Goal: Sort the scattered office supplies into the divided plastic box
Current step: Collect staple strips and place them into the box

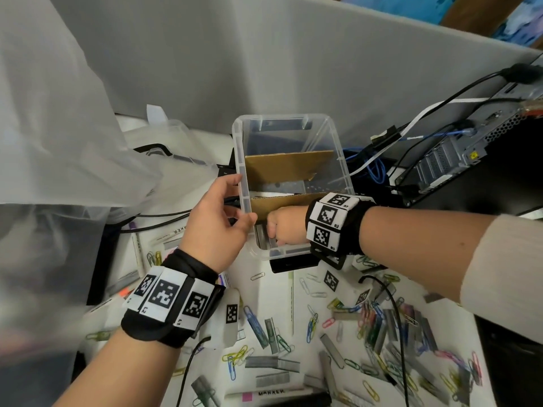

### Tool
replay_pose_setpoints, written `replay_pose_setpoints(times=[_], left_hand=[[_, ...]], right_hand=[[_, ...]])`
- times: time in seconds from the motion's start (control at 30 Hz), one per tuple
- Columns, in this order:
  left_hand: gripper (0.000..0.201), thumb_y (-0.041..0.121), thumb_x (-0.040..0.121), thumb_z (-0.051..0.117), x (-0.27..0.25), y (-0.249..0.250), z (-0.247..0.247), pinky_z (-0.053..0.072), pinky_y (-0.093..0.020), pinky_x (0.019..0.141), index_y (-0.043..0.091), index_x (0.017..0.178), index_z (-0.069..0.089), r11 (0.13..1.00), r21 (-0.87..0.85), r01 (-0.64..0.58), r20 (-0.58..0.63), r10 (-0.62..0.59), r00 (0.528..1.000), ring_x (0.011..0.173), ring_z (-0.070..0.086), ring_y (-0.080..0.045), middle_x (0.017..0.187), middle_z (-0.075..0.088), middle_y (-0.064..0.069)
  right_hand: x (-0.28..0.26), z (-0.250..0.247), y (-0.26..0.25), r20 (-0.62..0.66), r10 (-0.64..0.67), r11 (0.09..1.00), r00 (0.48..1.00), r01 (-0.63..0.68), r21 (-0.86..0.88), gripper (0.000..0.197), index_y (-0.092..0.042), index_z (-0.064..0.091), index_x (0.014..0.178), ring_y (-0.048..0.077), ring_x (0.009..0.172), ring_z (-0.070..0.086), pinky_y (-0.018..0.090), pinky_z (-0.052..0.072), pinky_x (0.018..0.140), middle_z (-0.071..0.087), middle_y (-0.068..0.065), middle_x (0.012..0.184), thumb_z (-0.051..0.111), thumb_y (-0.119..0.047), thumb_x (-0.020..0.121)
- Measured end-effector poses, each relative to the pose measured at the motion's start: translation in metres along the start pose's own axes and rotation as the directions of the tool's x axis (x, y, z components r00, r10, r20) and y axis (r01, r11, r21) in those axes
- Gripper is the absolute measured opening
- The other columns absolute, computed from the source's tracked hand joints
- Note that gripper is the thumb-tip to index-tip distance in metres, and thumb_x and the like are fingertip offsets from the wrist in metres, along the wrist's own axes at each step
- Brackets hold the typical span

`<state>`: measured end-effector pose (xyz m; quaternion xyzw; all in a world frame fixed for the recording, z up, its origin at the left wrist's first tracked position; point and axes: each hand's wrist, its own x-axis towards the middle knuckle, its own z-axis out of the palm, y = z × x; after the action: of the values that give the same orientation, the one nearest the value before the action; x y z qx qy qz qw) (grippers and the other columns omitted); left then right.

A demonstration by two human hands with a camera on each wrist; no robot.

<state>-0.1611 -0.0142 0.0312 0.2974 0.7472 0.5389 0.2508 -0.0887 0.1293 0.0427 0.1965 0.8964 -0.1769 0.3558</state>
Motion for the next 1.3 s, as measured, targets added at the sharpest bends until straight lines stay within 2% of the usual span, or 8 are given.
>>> replay_pose_setpoints(times=[0.23, 0.37, 0.53, 0.73, 0.9, 1.0, 1.13, 1.3], left_hand=[[0.054, 0.003, 0.082, 0.068, -0.001, 0.001, 0.000, 0.057, -0.050, 0.073, 0.029, 0.125, 0.049, 1.000, 0.007, -0.002, -0.014, 0.002, 1.000, 0.079, 0.065, -0.021, 0.106, 0.057, 0.015], [0.054, 0.003, 0.082, 0.068, -0.001, 0.004, -0.001, 0.057, -0.049, 0.073, 0.030, 0.125, 0.049, 1.000, 0.018, 0.003, -0.008, -0.003, 1.000, 0.081, 0.065, -0.021, 0.106, 0.057, 0.014], [0.054, 0.007, 0.083, 0.068, -0.003, 0.007, -0.001, 0.058, -0.048, 0.073, 0.030, 0.128, 0.047, 0.999, 0.055, 0.001, -0.007, -0.001, 1.000, 0.083, 0.065, -0.020, 0.106, 0.057, 0.015], [0.054, 0.012, 0.086, 0.065, -0.007, 0.011, 0.000, 0.056, -0.047, 0.081, 0.028, 0.134, 0.044, 0.989, 0.143, -0.029, -0.005, 0.030, 1.000, 0.089, 0.064, -0.017, 0.115, 0.059, 0.009], [0.049, 0.028, 0.090, 0.060, -0.022, 0.019, 0.001, 0.047, -0.044, 0.097, 0.015, 0.135, 0.045, 0.898, 0.400, -0.181, -0.035, 0.212, 0.977, 0.113, 0.054, -0.023, 0.128, 0.047, -0.005], [0.036, 0.032, 0.090, 0.057, -0.040, 0.035, 0.004, 0.048, -0.033, 0.088, 0.014, 0.121, 0.054, 0.848, 0.427, -0.315, -0.040, 0.366, 0.930, 0.102, 0.055, -0.018, 0.113, 0.050, 0.001], [0.010, 0.024, 0.089, 0.057, -0.073, 0.048, 0.019, 0.040, -0.009, 0.061, 0.019, 0.096, 0.062, 0.822, 0.324, -0.469, 0.210, 0.421, 0.882, 0.068, 0.051, 0.001, 0.076, 0.055, 0.014], [0.008, 0.023, 0.088, 0.060, -0.096, 0.024, 0.056, 0.045, -0.017, 0.062, 0.023, 0.096, 0.061, 0.838, 0.376, -0.395, 0.549, 0.142, 0.824, 0.065, 0.055, -0.004, 0.078, 0.059, 0.011]], right_hand=[[0.004, 0.003, 0.000, -0.017, -0.009, 1.000, 1.000, 0.009, 0.018, 0.028, -0.006, 0.062, 0.114, 0.023, 0.084, 0.053, 0.032, 0.045, 0.076, 0.064, 0.015, 0.114, 0.051, -0.017, 0.091], [0.001, 0.002, 0.002, -0.028, 0.004, 1.000, 1.000, -0.004, 0.003, 0.029, -0.006, 0.062, 0.115, 0.020, 0.084, 0.048, 0.031, 0.042, 0.075, 0.063, 0.014, 0.113, 0.049, -0.018, 0.092], [-0.009, -0.005, 0.007, -0.035, 0.012, 1.000, 0.999, -0.012, -0.009, 0.029, -0.009, 0.063, 0.114, 0.019, 0.083, 0.050, 0.031, 0.044, 0.075, 0.055, 0.004, 0.092, 0.053, -0.021, 0.090], [-0.035, -0.012, 0.009, -0.134, -0.047, 0.999, 0.990, 0.050, 0.020, 0.011, -0.019, 0.055, 0.083, 0.019, 0.083, 0.051, 0.032, 0.048, 0.082, 0.056, 0.003, 0.091, 0.049, -0.018, 0.092], [-0.089, -0.005, 0.015, -0.436, -0.171, 0.968, 0.884, 0.233, 0.093, 0.013, -0.007, 0.055, 0.081, 0.020, 0.072, 0.052, 0.029, 0.043, 0.067, 0.057, 0.004, 0.078, 0.044, -0.006, 0.089], [-0.119, 0.012, 0.024, -0.566, -0.171, 0.939, 0.807, 0.307, 0.154, 0.010, -0.005, 0.055, 0.077, 0.017, 0.063, 0.052, 0.028, 0.043, 0.060, 0.056, 0.002, 0.068, 0.048, -0.006, 0.085], [-0.140, 0.051, 0.041, -0.532, -0.086, 0.921, 0.842, 0.272, 0.280, 0.011, -0.006, 0.052, 0.077, 0.013, 0.056, 0.044, 0.029, 0.041, 0.057, 0.050, -0.003, 0.062, 0.049, -0.012, 0.086], [-0.130, 0.112, 0.061, -0.287, 0.020, 0.957, 0.958, 0.065, 0.283, 0.020, -0.021, 0.043, 0.067, 0.022, 0.076, 0.055, 0.033, 0.047, 0.068, 0.055, 0.002, 0.076, 0.049, -0.013, 0.085]])
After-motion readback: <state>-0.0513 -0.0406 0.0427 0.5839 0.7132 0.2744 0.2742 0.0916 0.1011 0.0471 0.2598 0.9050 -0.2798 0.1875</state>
